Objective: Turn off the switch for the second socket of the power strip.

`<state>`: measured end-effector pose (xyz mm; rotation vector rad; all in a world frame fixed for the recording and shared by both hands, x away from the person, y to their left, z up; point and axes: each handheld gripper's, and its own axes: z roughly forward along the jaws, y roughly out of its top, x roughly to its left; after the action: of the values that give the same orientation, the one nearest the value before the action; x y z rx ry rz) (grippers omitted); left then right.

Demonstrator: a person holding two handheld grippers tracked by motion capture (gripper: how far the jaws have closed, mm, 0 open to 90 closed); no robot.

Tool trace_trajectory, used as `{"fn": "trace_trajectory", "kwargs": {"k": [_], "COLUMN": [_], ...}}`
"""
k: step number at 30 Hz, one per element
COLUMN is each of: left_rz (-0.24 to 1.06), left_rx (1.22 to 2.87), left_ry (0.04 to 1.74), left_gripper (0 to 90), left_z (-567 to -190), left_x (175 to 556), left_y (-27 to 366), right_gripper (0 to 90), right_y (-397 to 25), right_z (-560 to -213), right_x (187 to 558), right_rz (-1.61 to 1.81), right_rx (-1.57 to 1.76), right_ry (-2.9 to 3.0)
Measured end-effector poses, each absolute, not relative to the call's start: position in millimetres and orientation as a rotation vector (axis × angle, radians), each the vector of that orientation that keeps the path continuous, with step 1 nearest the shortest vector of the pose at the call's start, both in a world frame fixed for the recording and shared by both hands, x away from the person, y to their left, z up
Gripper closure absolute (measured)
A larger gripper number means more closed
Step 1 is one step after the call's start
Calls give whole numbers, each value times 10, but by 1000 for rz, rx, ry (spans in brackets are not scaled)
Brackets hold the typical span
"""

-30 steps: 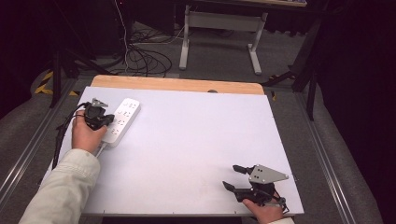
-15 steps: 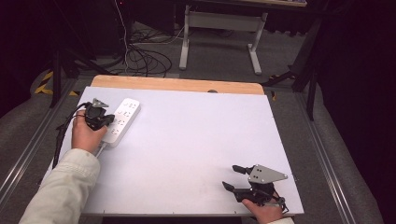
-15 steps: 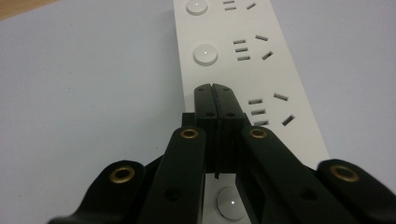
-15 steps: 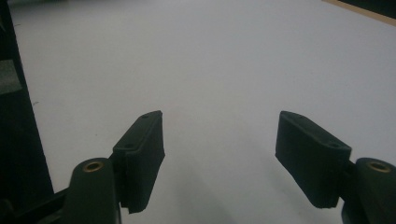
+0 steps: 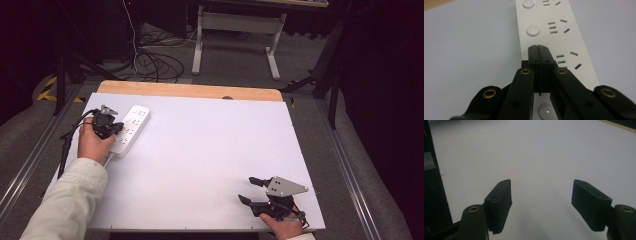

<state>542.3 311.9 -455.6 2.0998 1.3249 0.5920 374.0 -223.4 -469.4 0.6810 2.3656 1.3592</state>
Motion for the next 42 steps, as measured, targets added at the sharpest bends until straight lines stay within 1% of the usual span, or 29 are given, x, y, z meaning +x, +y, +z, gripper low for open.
{"fn": "trace_trajectory", "kwargs": {"k": [3,4,6,16,26,28,32,34,36,42], "left_rz": [614,584,577,577,568,568,571,574,544,585], "left_rx": [2084,2063,2035,2010,1993,1984,1957,1943,1934,1930], "left_ry": [1340,1358,1345,1266,1274,1279,1294,1289,1298,1207], "left_gripper": [898,896,845,834,821,791,616,555,497,398], "left_z": [-4531,-4524,-4501,-4249,-4139,-4117,-4068,-4035,-4004,-3878], "left_x": [5418,5413,5400,5276,5224,5203,5163,5130,5095,4927], "left_y": [3149,3160,3157,3085,3139,3142,3137,3130,3126,3075], "right_gripper": [332,332,332,332,331,332,331,331,331,330], "right_y": [-2230,-2229,-2227,-2220,-2212,-2206,-2196,-2193,-2194,-2193], "right_z": [-4688,-4686,-4685,-4681,-4682,-4682,-4683,-4682,-4677,-4674], "right_x": [3740,3743,3748,3753,3763,3763,3763,3757,3745,3743], "right_rz": [1358,1358,1360,1360,1358,1354,1354,1357,1360,1360], "right_rx": [678,677,677,679,683,680,678,678,675,674], "right_ry": [2363,2362,2361,2358,2356,2359,2362,2360,2354,2355]}}
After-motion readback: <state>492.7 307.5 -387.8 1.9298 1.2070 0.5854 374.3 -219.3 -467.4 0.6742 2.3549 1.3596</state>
